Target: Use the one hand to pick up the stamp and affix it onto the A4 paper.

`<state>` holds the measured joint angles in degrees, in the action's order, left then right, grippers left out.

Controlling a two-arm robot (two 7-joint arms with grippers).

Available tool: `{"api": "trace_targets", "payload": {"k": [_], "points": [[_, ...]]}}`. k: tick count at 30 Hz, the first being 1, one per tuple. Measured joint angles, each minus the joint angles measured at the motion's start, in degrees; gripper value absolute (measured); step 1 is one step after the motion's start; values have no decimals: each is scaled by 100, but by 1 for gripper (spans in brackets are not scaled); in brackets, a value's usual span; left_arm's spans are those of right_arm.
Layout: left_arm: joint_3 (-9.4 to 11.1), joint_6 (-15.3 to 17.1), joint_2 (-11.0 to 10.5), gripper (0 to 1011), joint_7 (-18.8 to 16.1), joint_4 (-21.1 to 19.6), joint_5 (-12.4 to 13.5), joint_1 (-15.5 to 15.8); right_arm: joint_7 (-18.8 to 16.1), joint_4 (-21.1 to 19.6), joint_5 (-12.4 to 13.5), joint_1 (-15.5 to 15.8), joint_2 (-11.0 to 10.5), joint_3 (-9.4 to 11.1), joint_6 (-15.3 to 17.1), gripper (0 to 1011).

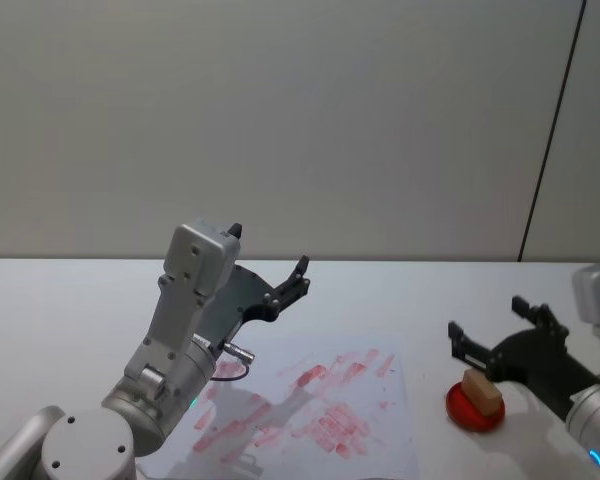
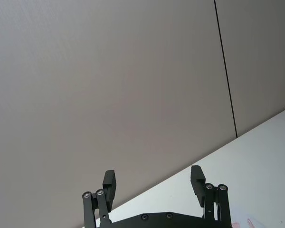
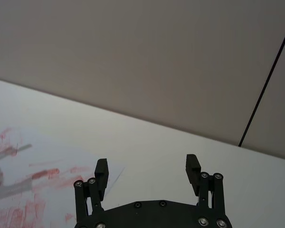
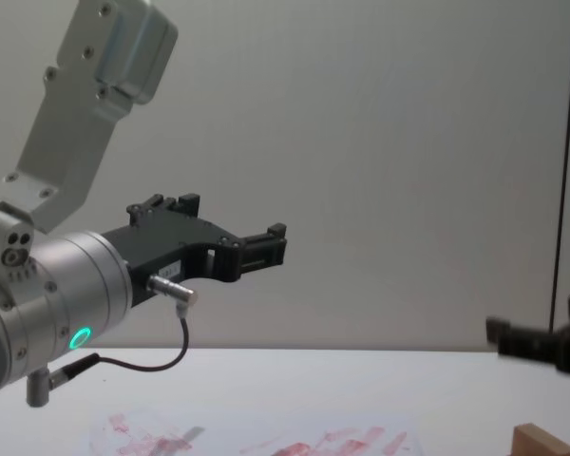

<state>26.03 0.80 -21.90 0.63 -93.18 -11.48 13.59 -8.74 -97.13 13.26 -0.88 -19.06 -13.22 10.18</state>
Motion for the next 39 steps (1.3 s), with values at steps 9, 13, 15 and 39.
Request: {"api": "trace_targets", "payload": {"k": [9, 13, 15, 39], "points": [[0, 0, 0, 1003, 0, 0, 0, 0, 378, -318, 248, 133, -22, 23, -633, 1001], [0, 0, 0, 1003, 0, 0, 0, 0, 457, -381, 298, 160, -26, 27, -769, 1001], [0, 0, 1, 1003, 0, 0, 0, 0, 480, -399, 314, 168, -28, 28, -804, 1001], [0, 0, 0, 1002, 0, 0, 0, 0, 491, -411, 321, 172, -28, 29, -824, 1001]]}}
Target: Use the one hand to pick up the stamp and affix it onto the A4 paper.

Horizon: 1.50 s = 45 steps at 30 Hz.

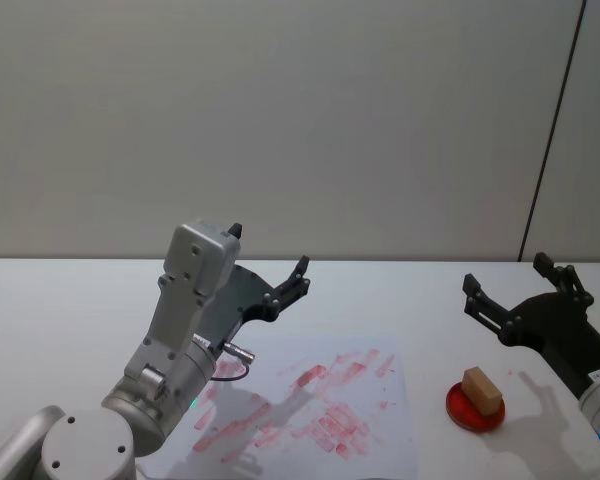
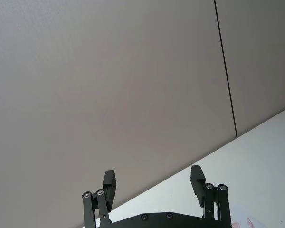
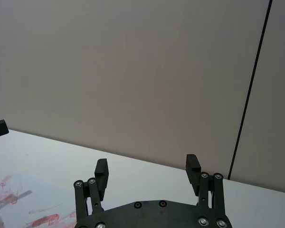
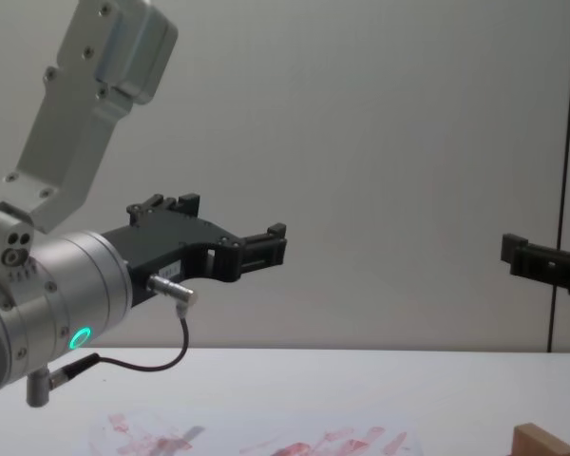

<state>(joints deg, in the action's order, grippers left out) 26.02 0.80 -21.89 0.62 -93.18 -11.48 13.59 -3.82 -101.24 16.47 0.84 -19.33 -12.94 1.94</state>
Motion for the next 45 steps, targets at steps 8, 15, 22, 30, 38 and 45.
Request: {"api": "trace_targets", "payload": {"k": [8, 15, 22, 30, 38, 45], "points": [[0, 0, 0, 1002, 0, 0, 0, 0, -5, -1, 2, 6, -8, 4, 8, 1001], [0, 0, 0, 1002, 0, 0, 0, 0, -48, -128, 115, 155, -150, 70, 222, 1001], [0, 0, 0, 1002, 0, 0, 0, 0, -88, -274, 244, 381, -356, 153, 489, 1001], [0, 0, 0, 1003, 0, 0, 0, 0, -168, -369, 340, 626, -620, 247, 973, 1001], [0, 0, 0, 1003, 0, 0, 0, 0, -350, -185, 153, 549, -654, 219, 1349, 1001], [0, 0, 0, 1002, 1, 0, 0, 0, -593, 124, -143, 303, -511, 95, 1551, 1001]]}}
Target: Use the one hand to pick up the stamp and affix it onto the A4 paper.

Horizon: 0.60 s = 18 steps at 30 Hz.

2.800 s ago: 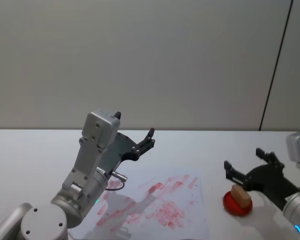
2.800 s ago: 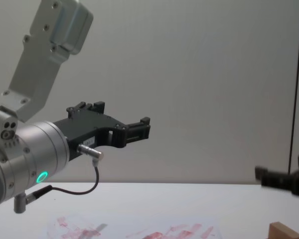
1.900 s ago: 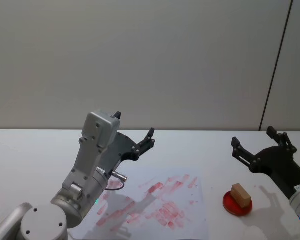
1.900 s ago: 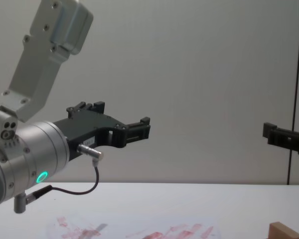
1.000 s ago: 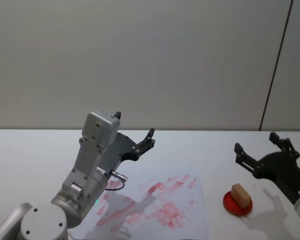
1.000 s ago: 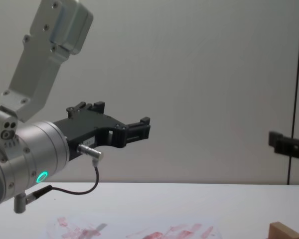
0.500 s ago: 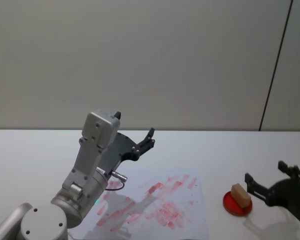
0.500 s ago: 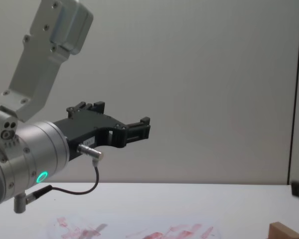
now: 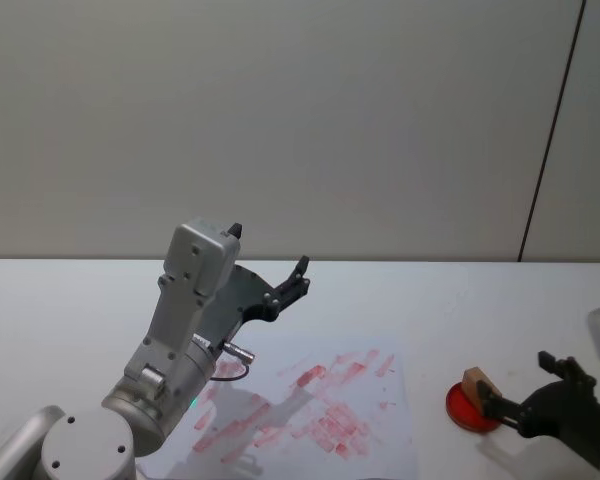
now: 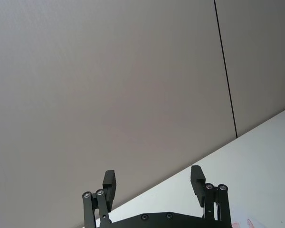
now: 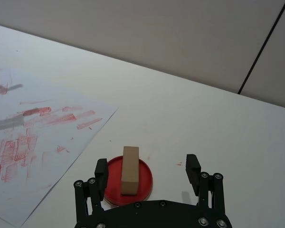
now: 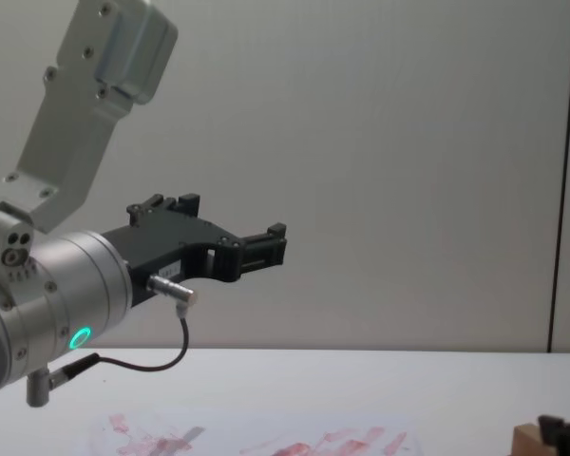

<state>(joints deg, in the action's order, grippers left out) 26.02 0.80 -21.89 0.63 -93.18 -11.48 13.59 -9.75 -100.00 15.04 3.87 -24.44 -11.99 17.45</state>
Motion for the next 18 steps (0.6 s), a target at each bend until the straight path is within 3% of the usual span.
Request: {"api": "trace_targets", "payload": {"k": [18], "points": [[0, 0, 0, 1002, -1, 0, 0, 0, -303, 697, -500, -536, 461, -309, 258, 1001]]}}
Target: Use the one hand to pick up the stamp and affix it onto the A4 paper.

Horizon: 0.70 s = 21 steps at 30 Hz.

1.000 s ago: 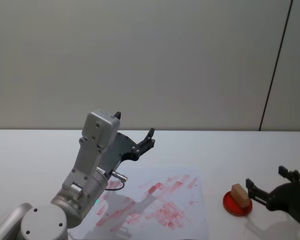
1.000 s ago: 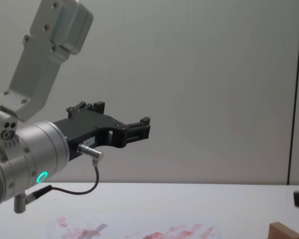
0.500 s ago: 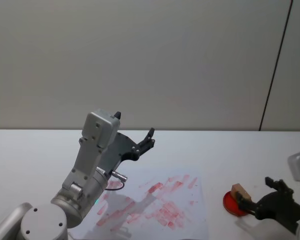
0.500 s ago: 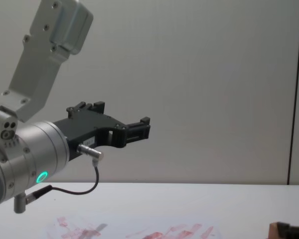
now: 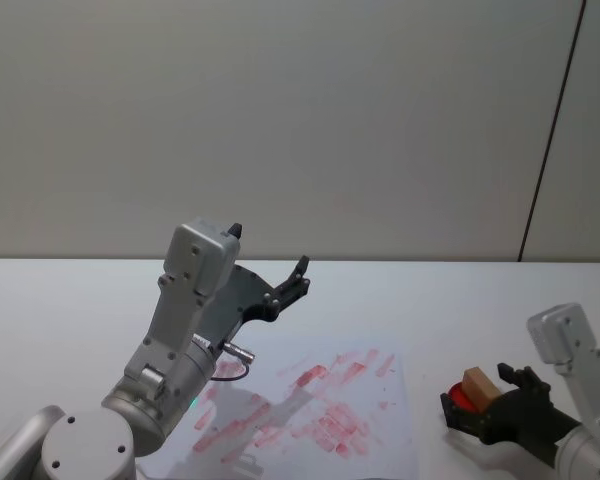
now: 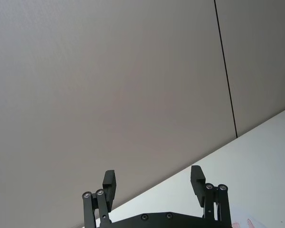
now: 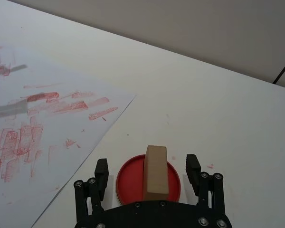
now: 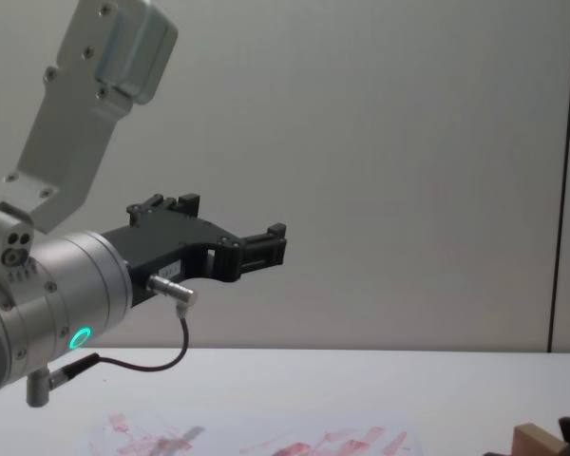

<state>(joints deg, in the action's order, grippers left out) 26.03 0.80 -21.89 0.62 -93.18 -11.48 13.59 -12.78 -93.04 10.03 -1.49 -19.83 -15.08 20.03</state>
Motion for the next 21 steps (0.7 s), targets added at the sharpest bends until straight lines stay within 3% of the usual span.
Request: {"api": "trace_targets", "payload": {"k": [7, 18, 21], "points": [[0, 0, 0, 1002, 0, 0, 0, 0, -14, 163, -112, -114, 121, -75, 35, 986], [0, 0, 0, 1002, 0, 0, 0, 0, -24, 294, -196, -204, 215, -130, 61, 729], [0, 0, 0, 1002, 0, 0, 0, 0, -26, 319, -213, -222, 233, -141, 67, 601]]}}
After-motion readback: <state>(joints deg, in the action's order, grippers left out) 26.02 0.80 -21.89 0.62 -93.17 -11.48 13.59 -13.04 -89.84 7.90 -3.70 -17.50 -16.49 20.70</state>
